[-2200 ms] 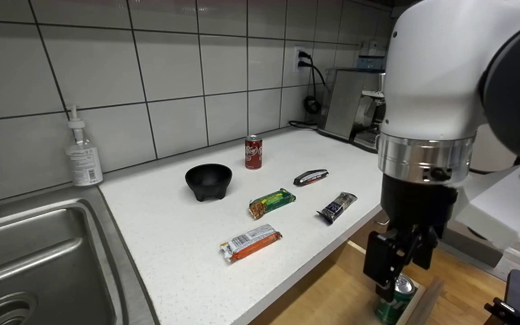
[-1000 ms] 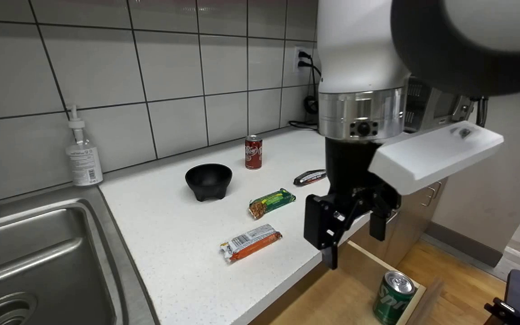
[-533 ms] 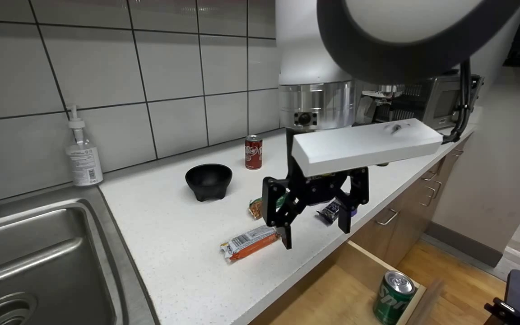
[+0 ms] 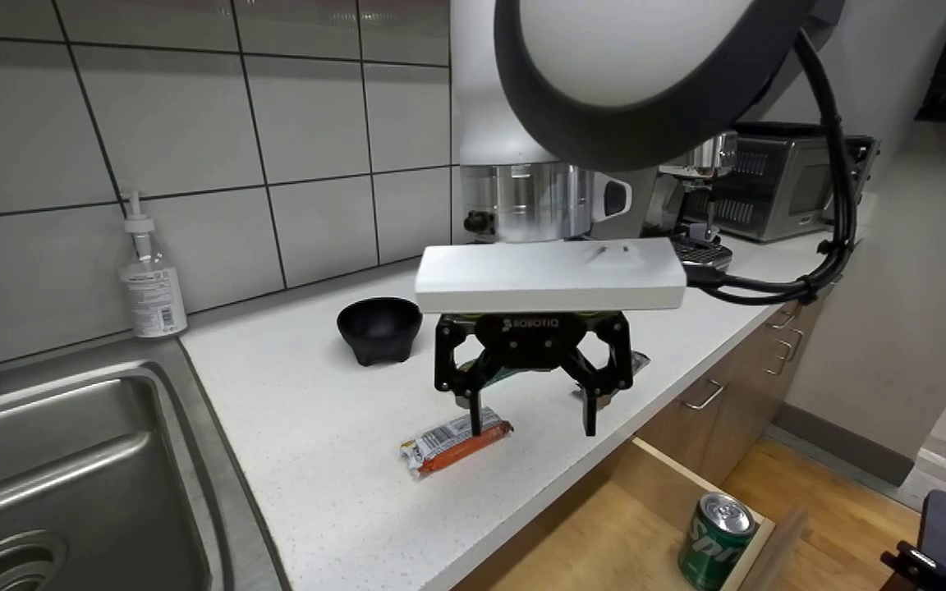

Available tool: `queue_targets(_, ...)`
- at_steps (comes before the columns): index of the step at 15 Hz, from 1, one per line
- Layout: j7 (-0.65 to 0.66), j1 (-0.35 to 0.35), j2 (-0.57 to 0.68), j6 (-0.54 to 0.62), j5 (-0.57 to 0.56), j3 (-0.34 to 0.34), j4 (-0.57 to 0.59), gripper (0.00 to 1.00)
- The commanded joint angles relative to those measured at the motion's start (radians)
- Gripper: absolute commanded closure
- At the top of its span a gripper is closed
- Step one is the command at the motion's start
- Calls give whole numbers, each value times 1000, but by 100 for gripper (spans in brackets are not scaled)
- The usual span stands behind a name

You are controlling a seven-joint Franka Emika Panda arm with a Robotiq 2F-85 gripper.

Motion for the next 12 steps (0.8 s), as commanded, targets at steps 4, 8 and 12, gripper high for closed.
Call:
queue_targets(4, 365, 30, 58, 76, 8, -6, 32, 0)
queue_targets(8, 540, 40, 88, 159, -15, -19, 35, 0)
queue_targets(12, 649, 41, 119, 209, -38, -43, 40, 0)
